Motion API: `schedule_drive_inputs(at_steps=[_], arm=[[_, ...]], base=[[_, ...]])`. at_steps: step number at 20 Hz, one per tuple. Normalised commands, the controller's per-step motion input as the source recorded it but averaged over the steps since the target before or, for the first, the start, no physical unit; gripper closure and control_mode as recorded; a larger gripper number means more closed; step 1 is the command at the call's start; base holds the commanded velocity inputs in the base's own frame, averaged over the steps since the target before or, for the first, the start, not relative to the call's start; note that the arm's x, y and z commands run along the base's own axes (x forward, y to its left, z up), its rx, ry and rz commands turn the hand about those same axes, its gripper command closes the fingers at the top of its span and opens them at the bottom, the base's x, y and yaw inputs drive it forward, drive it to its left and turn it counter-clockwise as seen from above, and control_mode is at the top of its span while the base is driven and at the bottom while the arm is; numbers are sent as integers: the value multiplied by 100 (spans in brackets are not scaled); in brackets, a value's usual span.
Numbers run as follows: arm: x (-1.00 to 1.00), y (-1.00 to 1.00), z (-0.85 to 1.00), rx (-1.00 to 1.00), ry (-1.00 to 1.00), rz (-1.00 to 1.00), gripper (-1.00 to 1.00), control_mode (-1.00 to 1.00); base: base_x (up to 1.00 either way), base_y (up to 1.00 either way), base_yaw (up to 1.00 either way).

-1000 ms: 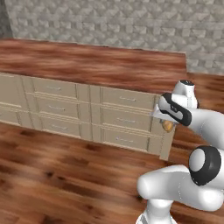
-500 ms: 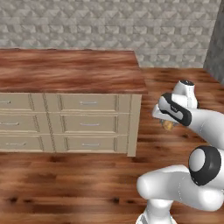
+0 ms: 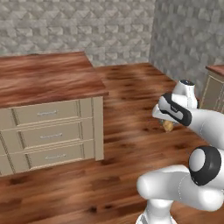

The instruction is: Turn on the sink faucet. Then move the onion from the counter to the sink. Turn off the sink. Move the vegetable from the sink to the pot next to the stove. Finally move the pot to the front center burner.

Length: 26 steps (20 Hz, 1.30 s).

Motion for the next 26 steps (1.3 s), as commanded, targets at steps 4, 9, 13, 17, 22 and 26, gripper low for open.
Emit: schedule_drive_inputs(at_steps=[4, 9, 13, 17, 22, 26], arm=[[0, 0, 0, 0, 0, 0, 100, 100], [0, 0, 0, 0, 0, 0, 100, 100], [0, 0, 0, 0, 0, 0, 100, 100], [0, 0, 0, 0, 0, 0, 100, 100], [0, 0, 0, 0, 0, 0, 100, 100], [0, 0, 0, 0, 0, 0, 100, 100]], base=[[18, -8, -49], [22, -5, -49], [32, 0, -48], [46, 0, -47], [63, 0, -43], [71, 0, -40]])
